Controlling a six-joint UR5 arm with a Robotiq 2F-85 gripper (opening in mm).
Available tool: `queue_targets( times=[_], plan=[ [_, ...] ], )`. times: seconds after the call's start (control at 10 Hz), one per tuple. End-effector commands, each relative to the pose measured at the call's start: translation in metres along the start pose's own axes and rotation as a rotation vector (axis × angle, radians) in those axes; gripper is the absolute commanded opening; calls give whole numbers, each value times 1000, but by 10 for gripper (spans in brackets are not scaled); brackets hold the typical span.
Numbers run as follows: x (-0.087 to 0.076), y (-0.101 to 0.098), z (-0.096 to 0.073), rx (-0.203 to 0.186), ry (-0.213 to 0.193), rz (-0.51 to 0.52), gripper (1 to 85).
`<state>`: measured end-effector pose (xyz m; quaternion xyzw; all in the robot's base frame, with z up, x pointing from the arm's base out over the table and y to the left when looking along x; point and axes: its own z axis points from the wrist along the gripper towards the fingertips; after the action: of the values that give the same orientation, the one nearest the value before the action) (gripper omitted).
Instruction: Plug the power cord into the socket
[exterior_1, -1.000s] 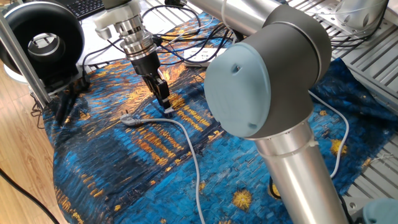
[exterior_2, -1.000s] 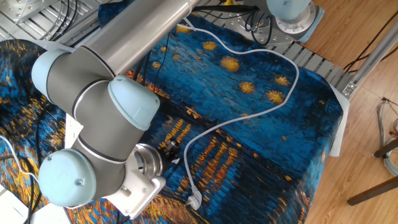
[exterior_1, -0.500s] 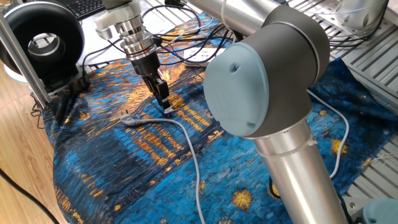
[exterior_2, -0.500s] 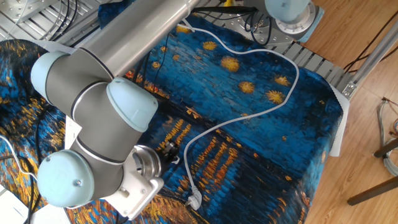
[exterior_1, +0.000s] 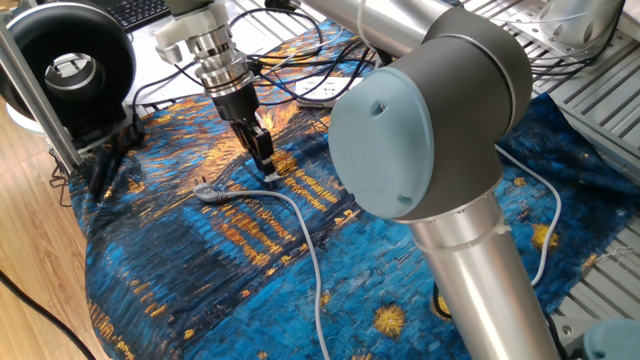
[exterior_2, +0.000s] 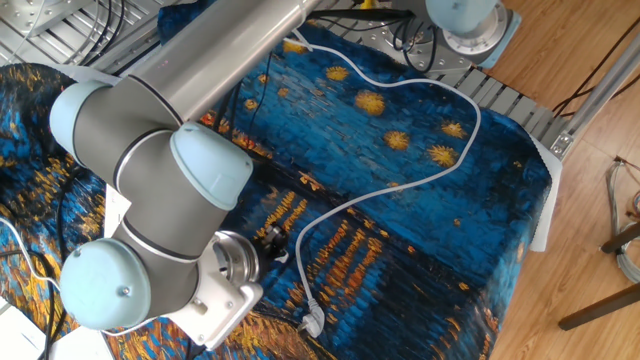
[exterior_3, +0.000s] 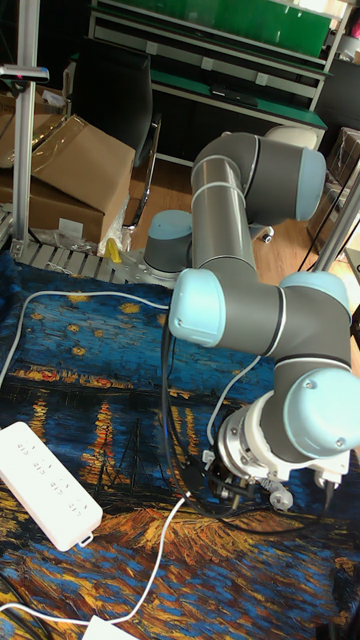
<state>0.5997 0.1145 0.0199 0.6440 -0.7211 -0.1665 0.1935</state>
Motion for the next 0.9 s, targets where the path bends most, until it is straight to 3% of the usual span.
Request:
queue_targets(
  times=[0.0,0.3,0.8],
  plan=[
    [0,4,1,-11,-11,4,307],
    [-4,11,4,-34,-34,15,217],
    [-4,11,3,-23,-39,50,110]
  ],
)
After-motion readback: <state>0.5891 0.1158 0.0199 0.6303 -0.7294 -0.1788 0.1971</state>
